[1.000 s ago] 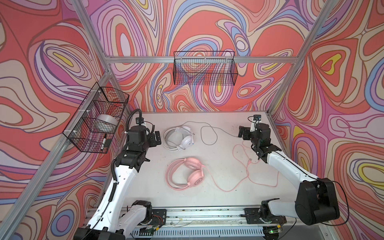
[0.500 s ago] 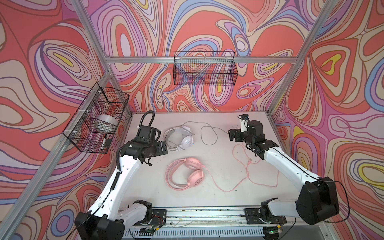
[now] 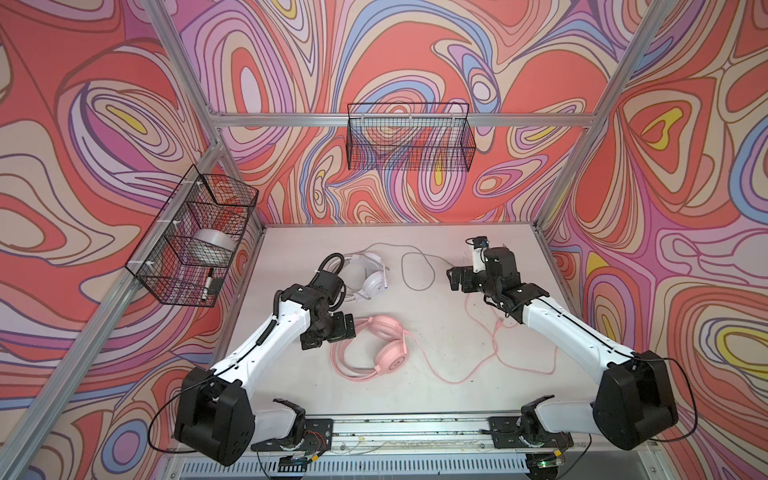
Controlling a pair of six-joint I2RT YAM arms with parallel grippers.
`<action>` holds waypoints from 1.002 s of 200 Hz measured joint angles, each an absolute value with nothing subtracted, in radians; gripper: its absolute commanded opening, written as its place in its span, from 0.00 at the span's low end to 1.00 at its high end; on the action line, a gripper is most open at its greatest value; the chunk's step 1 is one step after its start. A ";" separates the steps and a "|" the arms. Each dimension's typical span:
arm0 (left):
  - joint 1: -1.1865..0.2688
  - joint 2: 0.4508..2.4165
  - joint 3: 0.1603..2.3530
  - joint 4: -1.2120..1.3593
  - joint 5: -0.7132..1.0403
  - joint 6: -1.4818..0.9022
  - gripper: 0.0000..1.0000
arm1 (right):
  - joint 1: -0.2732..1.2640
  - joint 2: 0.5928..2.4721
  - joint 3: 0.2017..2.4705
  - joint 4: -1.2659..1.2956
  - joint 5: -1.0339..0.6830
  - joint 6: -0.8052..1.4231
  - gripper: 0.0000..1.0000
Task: Wrap the headphones
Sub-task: 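Move the left gripper to the pink headset while the right approaches the cable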
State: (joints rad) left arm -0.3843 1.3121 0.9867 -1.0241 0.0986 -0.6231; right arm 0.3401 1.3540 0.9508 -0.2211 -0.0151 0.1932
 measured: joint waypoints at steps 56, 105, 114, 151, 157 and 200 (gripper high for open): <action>-0.425 1.327 0.848 -0.971 0.117 -0.671 0.96 | 0.370 1.349 0.901 -0.253 -0.042 0.243 0.98; -0.433 1.376 0.807 -0.913 0.135 -0.686 0.94 | 0.371 1.334 0.889 -0.263 -0.021 0.256 0.99; -0.436 1.376 0.797 -0.901 0.139 -0.686 0.94 | 0.372 1.331 0.889 -0.264 -0.015 0.255 0.98; -0.440 1.374 0.719 -0.837 0.147 -0.698 0.93 | 0.373 1.322 0.880 -0.263 -0.001 0.257 0.99; -0.440 1.370 0.706 -0.827 0.148 -0.702 0.93 | 0.373 1.322 0.877 -0.263 0.001 0.257 0.99; -0.441 1.351 0.660 -0.776 0.160 -0.727 0.88 | 0.373 1.316 0.863 -0.264 0.018 0.257 0.99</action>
